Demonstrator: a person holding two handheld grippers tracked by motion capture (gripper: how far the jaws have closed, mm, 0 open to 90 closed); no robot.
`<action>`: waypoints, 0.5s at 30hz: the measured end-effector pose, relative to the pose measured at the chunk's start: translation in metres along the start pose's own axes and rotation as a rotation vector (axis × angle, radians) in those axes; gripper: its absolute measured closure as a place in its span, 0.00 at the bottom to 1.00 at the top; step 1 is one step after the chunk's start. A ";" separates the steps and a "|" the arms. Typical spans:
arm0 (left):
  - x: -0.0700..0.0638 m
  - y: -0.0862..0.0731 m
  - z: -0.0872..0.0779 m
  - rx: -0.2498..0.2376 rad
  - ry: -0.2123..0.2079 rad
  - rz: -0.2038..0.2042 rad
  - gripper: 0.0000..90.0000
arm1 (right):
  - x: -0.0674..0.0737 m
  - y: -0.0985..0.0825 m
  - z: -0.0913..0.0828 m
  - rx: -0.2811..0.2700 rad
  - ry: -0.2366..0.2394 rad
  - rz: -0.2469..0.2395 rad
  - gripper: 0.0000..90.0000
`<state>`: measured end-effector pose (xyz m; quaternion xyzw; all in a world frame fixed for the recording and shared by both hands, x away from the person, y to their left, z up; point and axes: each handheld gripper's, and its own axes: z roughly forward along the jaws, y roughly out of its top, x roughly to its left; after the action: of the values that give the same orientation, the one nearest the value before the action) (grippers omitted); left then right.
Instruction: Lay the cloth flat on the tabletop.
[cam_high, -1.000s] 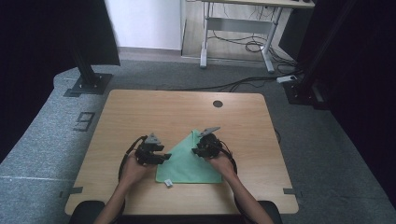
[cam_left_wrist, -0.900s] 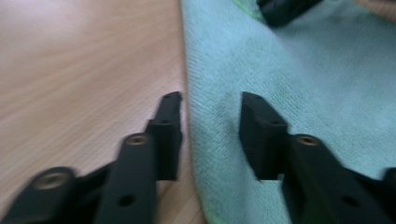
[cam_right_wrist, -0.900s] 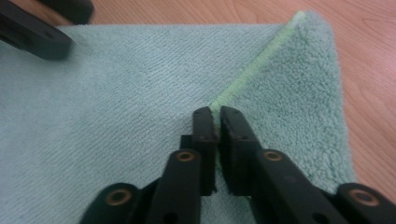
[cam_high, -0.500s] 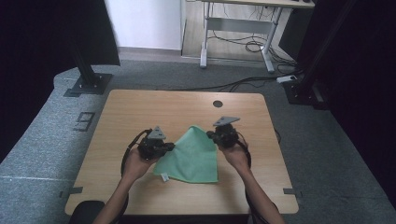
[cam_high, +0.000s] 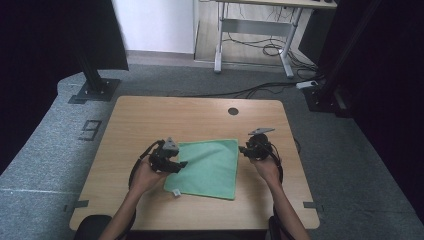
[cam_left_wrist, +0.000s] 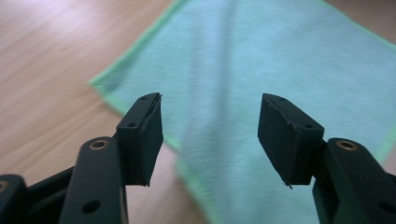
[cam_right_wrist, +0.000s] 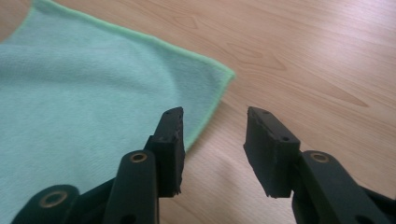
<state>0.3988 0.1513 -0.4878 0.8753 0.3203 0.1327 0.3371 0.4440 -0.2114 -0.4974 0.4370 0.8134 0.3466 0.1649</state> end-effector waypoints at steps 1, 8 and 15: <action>0.003 -0.001 0.000 0.000 0.010 -0.009 0.41 | 0.002 0.000 0.000 -0.005 0.009 -0.006 0.61; 0.022 -0.010 0.017 0.009 0.058 -0.068 0.29 | 0.023 -0.006 0.005 -0.003 0.069 -0.057 0.48; 0.034 -0.015 0.028 0.004 0.077 -0.116 0.26 | 0.033 -0.021 0.012 0.011 0.082 -0.055 0.38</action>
<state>0.4307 0.1677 -0.5179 0.8502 0.3836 0.1456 0.3300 0.4198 -0.1869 -0.5192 0.4008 0.8331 0.3550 0.1384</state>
